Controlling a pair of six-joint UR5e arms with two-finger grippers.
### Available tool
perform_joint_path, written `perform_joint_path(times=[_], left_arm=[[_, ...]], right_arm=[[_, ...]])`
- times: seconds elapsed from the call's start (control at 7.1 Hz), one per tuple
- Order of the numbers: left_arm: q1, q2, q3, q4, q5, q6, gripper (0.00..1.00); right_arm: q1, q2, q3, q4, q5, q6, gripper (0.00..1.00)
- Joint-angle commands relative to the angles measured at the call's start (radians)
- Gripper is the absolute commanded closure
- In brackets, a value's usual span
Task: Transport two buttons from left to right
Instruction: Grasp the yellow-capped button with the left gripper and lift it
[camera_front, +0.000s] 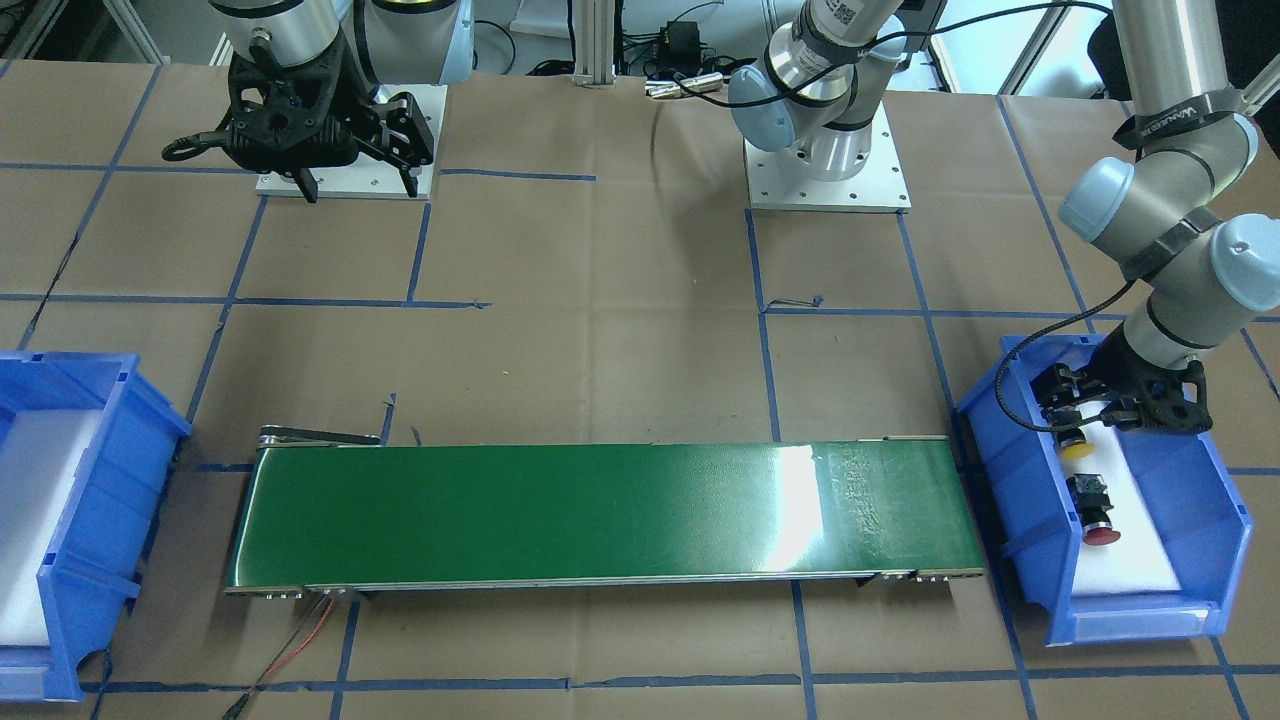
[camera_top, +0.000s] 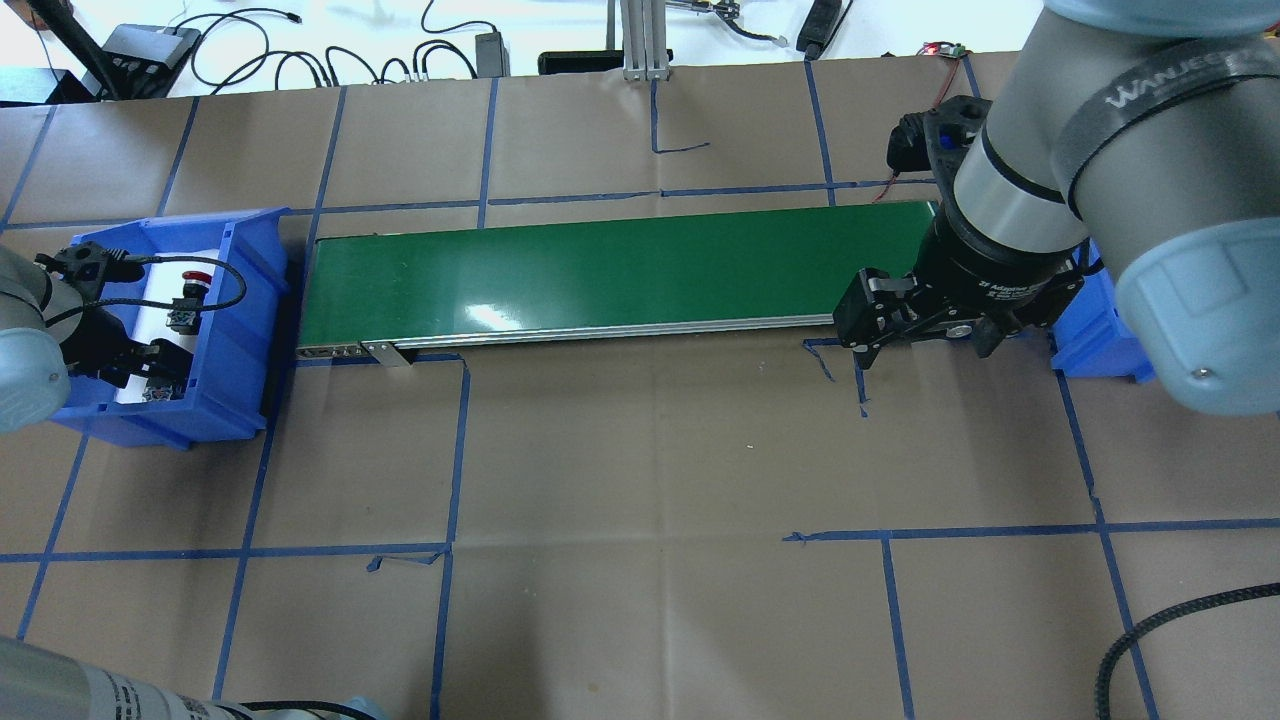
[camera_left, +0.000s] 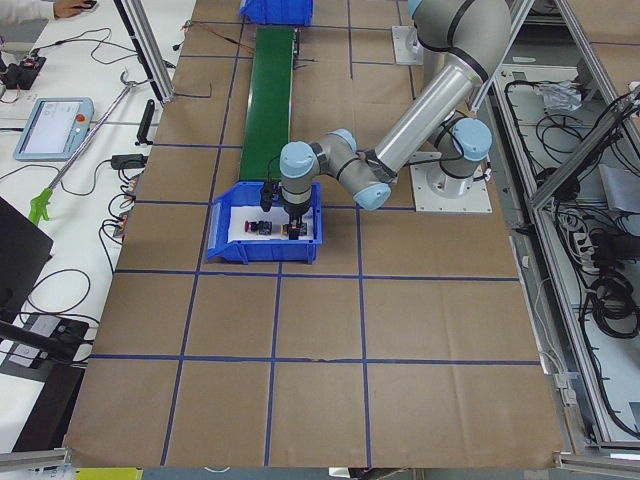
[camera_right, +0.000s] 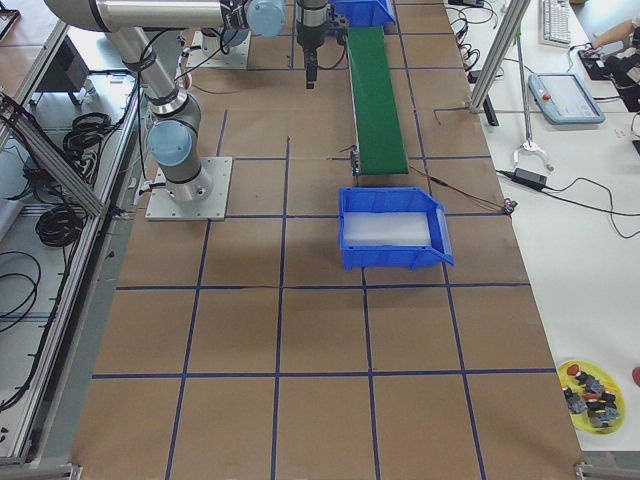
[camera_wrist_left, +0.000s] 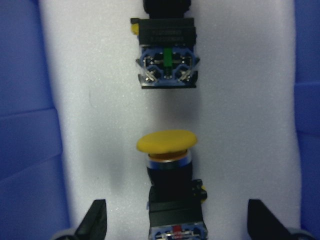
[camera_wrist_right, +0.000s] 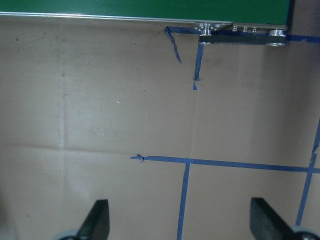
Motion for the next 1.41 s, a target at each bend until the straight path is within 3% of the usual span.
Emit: perform_joint_path(times=[0.0, 0.14, 0.28, 0.42, 0.7, 0.85, 0.99, 1.27], left_arm=[[0.0, -0.01, 0.001, 0.004, -0.001, -0.027, 0.01], [0.0, -0.011, -0.001, 0.002, -0.002, -0.039, 0.04], [0.001, -0.011, 0.001, 0.002, -0.002, -0.039, 0.16], [0.001, -0.01, 0.004, 0.002, -0.002, -0.039, 0.46], [0.001, -0.007, 0.008, -0.007, -0.001, -0.039, 0.81], [0.001, -0.005, 0.015, -0.01, -0.002, -0.039, 0.93], [0.001, 0.01, 0.021, -0.012, -0.001, -0.043, 0.99], [0.001, 0.038, 0.068, -0.051, 0.002, -0.046, 1.0]], right_arm=[[0.0, 0.0, 0.0, 0.0, 0.0, 0.0, 0.0], [0.0, 0.0, 0.0, -0.002, 0.0, 0.0, 0.0], [0.0, 0.0, 0.0, 0.0, 0.0, 0.0, 0.0], [0.0, 0.0, 0.0, -0.002, 0.0, 0.001, 0.0], [0.0, 0.005, 0.0, -0.002, 0.002, 0.002, 0.0], [0.0, 0.002, 0.0, -0.002, 0.0, 0.002, 0.0], [0.0, 0.0, 0.0, 0.0, -0.002, 0.0, 0.0], [0.0, 0.0, -0.002, -0.002, 0.0, 0.0, 0.0]])
